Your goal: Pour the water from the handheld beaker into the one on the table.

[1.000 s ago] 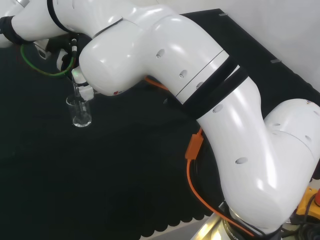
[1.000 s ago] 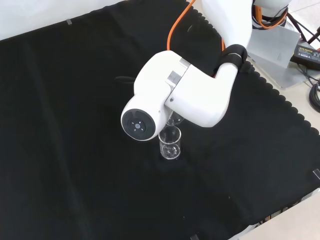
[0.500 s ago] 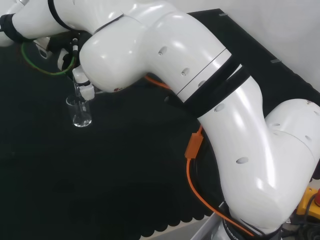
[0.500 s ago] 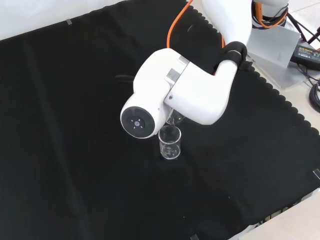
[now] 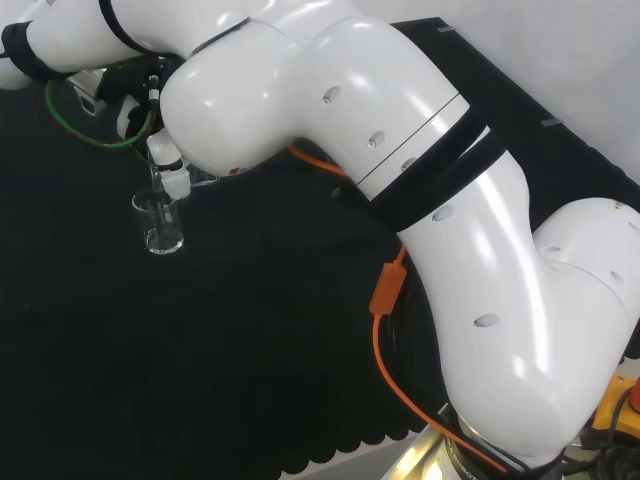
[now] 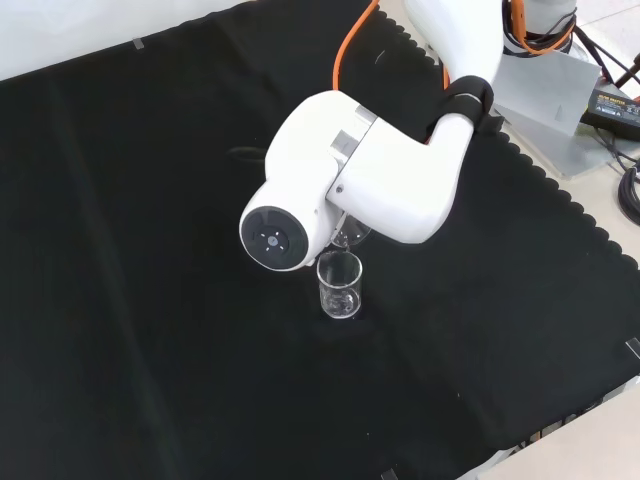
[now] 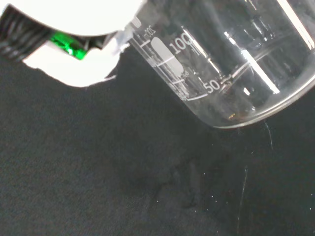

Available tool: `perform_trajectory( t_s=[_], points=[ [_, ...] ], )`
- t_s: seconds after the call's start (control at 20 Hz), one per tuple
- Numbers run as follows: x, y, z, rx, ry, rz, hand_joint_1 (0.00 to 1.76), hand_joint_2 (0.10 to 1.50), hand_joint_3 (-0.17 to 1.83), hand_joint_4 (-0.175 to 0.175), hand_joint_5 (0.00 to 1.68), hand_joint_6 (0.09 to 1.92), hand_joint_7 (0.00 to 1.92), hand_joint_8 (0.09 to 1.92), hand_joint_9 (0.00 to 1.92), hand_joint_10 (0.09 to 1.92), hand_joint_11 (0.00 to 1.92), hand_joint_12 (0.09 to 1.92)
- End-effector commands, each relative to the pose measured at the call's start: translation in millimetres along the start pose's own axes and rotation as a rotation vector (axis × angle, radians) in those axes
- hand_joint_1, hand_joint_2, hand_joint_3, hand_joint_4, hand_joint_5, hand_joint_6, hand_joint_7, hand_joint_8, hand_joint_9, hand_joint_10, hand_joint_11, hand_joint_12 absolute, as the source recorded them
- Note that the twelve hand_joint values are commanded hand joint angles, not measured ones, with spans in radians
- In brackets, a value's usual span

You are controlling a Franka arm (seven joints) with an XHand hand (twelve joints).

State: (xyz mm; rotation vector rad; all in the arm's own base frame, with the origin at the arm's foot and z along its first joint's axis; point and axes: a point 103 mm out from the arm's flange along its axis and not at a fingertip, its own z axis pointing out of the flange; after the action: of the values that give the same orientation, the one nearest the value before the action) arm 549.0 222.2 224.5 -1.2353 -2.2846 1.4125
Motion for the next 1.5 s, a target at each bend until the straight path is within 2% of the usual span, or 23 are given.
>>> perform_trajectory(
  t_s=[0.05,0.65,0.8,1.05,1.2,1.5],
  points=[
    [0.1,-1.2,-1.6,0.002,-0.006,0.003,1.30,0.56,0.95,-0.175,1.14,1.03,1.20,1.00,1.38,0.88,1.19,0.87],
    [1.9,-2.2,-3.9,-0.011,-0.002,-0.008,1.30,0.56,0.95,-0.175,1.13,1.03,1.20,1.00,1.38,0.88,1.19,0.87],
    [1.4,-3.0,-3.8,-0.043,0.034,-0.040,1.30,0.56,0.95,-0.175,1.13,1.03,1.20,1.00,1.38,0.88,1.19,0.87],
    [-0.9,-6.3,-4.5,-0.099,0.064,-0.062,1.30,0.56,0.95,-0.175,1.13,1.03,1.20,1.00,1.38,0.88,1.19,0.87],
    [-13.8,-7.4,4.0,-0.157,0.109,-0.084,1.30,0.56,0.95,-0.175,1.13,1.03,1.20,1.00,1.38,0.88,1.19,0.87],
    [-17.4,-10.9,3.8,-0.215,0.146,-0.099,1.30,0.56,0.95,-0.175,1.13,1.03,1.20,1.00,1.38,0.88,1.19,0.87]
  ],
)
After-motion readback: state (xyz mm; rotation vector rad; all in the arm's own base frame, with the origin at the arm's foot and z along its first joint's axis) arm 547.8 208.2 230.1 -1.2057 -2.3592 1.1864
